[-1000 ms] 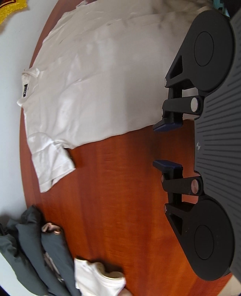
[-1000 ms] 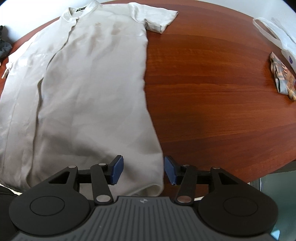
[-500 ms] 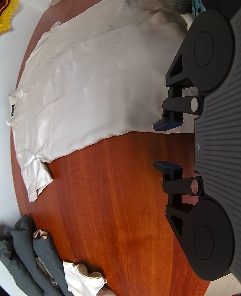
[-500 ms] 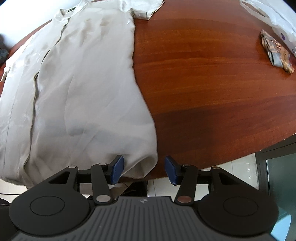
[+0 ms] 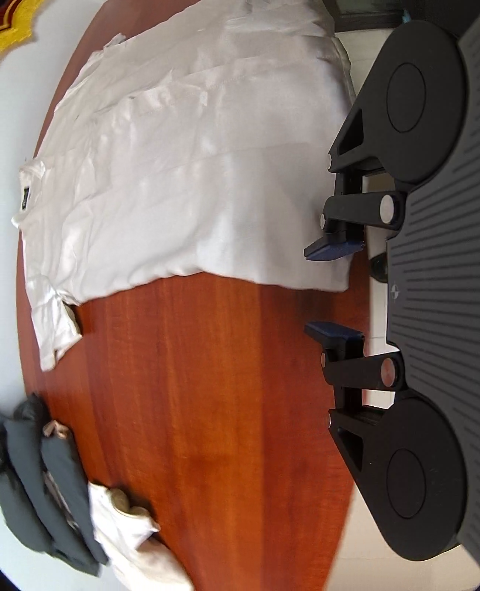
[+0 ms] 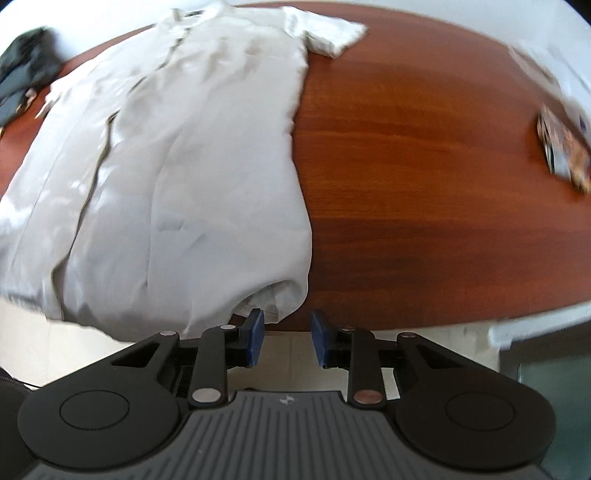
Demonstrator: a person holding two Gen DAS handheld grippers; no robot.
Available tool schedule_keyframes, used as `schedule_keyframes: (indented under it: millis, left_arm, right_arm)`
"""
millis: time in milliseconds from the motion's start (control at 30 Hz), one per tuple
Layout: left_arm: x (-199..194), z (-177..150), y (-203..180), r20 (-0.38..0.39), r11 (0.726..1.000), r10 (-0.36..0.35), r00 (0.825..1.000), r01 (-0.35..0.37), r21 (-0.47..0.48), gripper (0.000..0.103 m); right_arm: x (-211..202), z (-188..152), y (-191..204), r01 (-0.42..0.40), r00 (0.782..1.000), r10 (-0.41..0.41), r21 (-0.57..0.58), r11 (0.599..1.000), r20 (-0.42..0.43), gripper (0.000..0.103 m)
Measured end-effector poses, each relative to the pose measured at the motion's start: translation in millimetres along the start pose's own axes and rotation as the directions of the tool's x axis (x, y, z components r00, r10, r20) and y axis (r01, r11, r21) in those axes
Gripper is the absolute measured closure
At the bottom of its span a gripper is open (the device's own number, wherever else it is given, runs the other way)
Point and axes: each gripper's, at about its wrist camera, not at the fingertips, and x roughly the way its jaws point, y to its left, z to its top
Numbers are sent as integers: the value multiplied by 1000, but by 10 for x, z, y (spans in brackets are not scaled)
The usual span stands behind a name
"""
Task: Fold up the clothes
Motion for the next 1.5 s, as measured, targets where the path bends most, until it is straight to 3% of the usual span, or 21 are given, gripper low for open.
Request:
schedule_keyframes:
  millis: [233, 333, 400, 467, 900, 1200, 1433, 1500]
  left_arm:
    - [-140, -140, -157, 25, 999, 7, 1000, -6, -49, 63]
    - [-192, -200, -204, 36, 998, 17, 999, -15, -59, 63]
    - [-222, -242, -221, 39, 997, 25, 999, -22, -67, 63]
    - [-240, -282, -230, 40, 997, 34, 999, -31, -77, 63]
    - [-195, -354, -118, 27, 993, 72, 997, -69, -92, 63]
    - [-169, -249, -103, 25, 997, 56, 998, -55, -47, 63]
    - [-170, -202, -55, 28, 997, 59, 998, -58, -42, 63]
    - [-163, -199, -53, 26, 998, 59, 998, -58, -41, 63]
  right_arm:
    - [92, 34, 139, -54, 998, 56, -112, 992, 15, 71]
    - [170, 54, 155, -45, 999, 48, -123, 991, 17, 82]
    - [186, 58, 110, -55, 998, 57, -104, 993, 18, 97]
    - [185, 50, 74, -60, 998, 62, -95, 994, 16, 103]
    - [-83, -83, -171, -54, 998, 55, -46, 997, 33, 100]
    - [57, -22, 2, -60, 998, 62, -60, 996, 30, 78]
    - [178, 38, 7, -41, 999, 42, -55, 998, 18, 78]
    - [185, 47, -6, -40, 999, 41, -47, 998, 18, 83]
